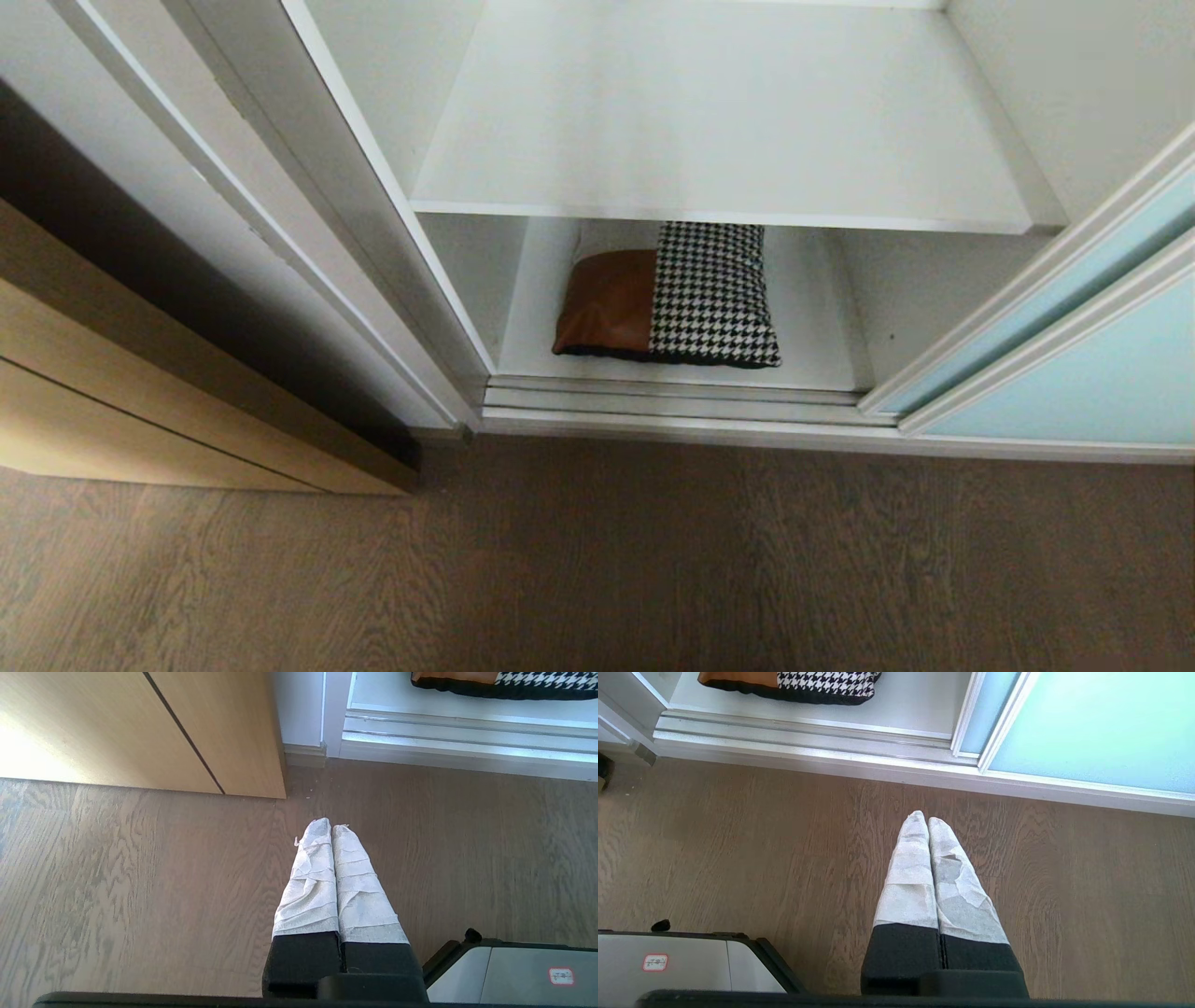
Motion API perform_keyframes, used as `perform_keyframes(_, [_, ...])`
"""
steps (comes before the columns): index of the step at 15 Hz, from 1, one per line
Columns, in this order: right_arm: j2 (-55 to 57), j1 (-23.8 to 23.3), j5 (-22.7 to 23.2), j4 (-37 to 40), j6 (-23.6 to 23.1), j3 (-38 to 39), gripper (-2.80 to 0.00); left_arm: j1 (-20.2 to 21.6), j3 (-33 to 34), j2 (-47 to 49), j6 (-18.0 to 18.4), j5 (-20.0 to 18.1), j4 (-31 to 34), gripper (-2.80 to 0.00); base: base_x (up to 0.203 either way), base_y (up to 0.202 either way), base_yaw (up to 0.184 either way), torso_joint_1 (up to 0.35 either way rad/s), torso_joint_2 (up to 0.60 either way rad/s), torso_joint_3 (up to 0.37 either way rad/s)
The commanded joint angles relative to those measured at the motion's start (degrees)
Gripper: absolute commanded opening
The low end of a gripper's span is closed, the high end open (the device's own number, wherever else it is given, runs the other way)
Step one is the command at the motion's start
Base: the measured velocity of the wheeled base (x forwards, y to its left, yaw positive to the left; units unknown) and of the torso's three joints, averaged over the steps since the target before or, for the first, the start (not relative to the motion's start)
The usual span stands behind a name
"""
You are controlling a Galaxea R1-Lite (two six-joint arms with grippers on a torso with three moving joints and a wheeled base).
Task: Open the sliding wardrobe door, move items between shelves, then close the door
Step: Close the door
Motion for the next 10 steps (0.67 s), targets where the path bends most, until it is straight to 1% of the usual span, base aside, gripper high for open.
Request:
perform_keyframes(1, [-0.1, 0.0, 0.0, 0.1, 0.0, 0.0, -2.8, -0.1, -0.1, 0.1, 0.0, 0.0, 0.0, -2.8, 0.0, 0.0, 0.0, 0.0, 0.0, 0.0])
perform_keyframes(10, [-0.1, 0.0, 0.0, 0.1, 0.0, 0.0, -2.8, 0.0, 0.0, 0.1, 0.0, 0.0, 0.0, -2.8, 0.0, 0.0, 0.0, 0.0, 0.0, 0.0])
